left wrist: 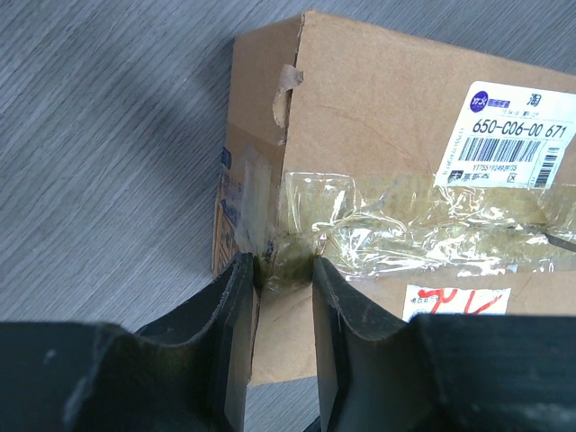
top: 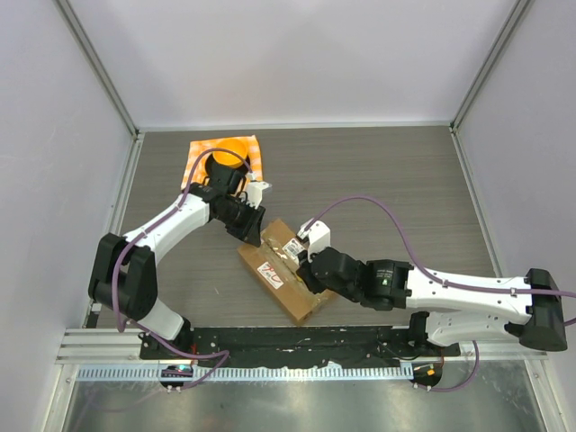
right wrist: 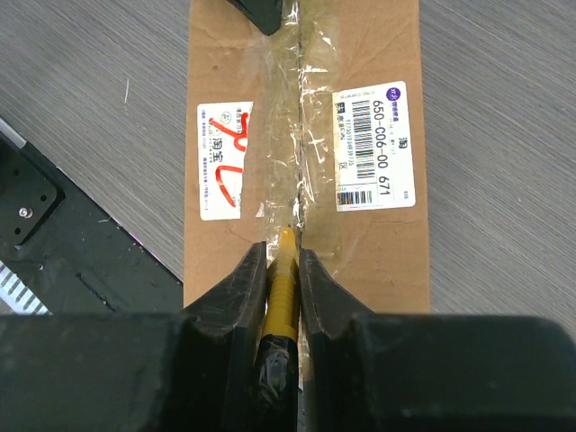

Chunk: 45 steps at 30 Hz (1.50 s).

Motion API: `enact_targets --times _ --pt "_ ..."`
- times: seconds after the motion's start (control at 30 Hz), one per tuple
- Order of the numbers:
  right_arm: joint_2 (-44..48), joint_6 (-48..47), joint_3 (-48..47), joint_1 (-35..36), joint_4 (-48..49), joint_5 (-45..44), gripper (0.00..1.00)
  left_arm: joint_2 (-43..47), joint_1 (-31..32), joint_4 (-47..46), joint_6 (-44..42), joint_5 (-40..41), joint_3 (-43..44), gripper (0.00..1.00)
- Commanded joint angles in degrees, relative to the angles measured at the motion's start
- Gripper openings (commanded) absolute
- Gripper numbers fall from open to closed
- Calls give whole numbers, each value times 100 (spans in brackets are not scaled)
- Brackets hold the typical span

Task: Unpack the express box

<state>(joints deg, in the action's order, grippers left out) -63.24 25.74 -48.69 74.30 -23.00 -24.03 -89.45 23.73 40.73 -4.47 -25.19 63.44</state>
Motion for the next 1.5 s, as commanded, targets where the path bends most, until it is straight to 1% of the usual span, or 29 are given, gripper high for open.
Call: enact_targets --times 0.0,0.4,0.67,0.73,0.9,0.97,1.23,1.47 --pt "102 379 149 295 -1083 777 1 -284 -114 -426 -309 1623 -139 0" --pt "-144 476 237 444 -1197 979 1 -257 -105 -390 -335 1666 -130 0" --pt "-197 801 202 857 -1636 804 1 -363 -149 -487 -502 2070 28 0" --pt "-162 907 210 963 -1690 769 1 -415 -184 -566 -520 2289 80 0" --pt "-92 1047 202 1086 -1813 619 1 -565 -333 -663 -546 2466 221 0" --pt "-39 1074 175 1113 -1857 593 1 -600 -360 -715 -572 2729 230 0" --pt "5 1179 9 1262 -2190 514 1 -705 -421 -847 -713 2923 230 0" --pt "181 1399 -194 1517 -2603 355 1 -784 -439 -918 -792 2888 213 0"
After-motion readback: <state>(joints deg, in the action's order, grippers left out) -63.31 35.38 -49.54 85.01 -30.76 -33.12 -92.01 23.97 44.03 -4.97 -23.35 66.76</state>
